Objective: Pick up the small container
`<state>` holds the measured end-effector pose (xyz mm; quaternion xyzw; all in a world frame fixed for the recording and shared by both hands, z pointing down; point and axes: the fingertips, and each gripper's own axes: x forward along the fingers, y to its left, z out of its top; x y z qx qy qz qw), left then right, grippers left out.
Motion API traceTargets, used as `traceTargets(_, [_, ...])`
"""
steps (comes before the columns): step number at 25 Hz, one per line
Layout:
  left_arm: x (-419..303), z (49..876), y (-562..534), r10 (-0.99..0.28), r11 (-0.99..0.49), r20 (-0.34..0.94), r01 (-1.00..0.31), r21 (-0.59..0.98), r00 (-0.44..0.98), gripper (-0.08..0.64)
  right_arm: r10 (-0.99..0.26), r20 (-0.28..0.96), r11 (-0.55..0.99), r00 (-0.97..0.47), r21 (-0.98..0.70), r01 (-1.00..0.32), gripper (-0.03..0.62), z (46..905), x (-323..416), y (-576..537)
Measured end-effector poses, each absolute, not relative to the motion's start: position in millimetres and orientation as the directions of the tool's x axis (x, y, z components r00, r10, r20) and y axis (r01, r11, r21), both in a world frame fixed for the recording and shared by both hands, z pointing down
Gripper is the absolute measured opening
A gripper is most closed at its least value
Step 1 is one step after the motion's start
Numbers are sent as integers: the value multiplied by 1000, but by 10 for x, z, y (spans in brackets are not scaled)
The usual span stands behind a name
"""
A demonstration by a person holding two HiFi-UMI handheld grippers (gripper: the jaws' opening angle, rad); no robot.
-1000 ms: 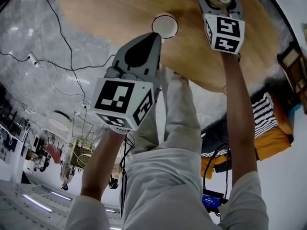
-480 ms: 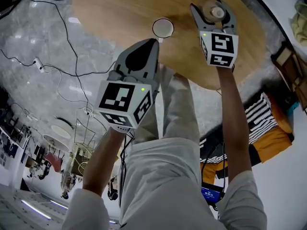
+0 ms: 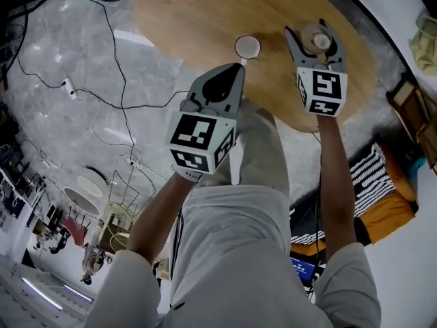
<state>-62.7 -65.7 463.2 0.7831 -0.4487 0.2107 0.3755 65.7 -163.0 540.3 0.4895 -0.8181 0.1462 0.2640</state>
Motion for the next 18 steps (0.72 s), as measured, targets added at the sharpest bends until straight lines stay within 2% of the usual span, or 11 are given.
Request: traceTargets(18, [-597, 3677, -470, -627, -370, 581, -854, 364, 519, 20, -741, 553, 466, -381, 16, -884, 337, 4345, 774, -1051])
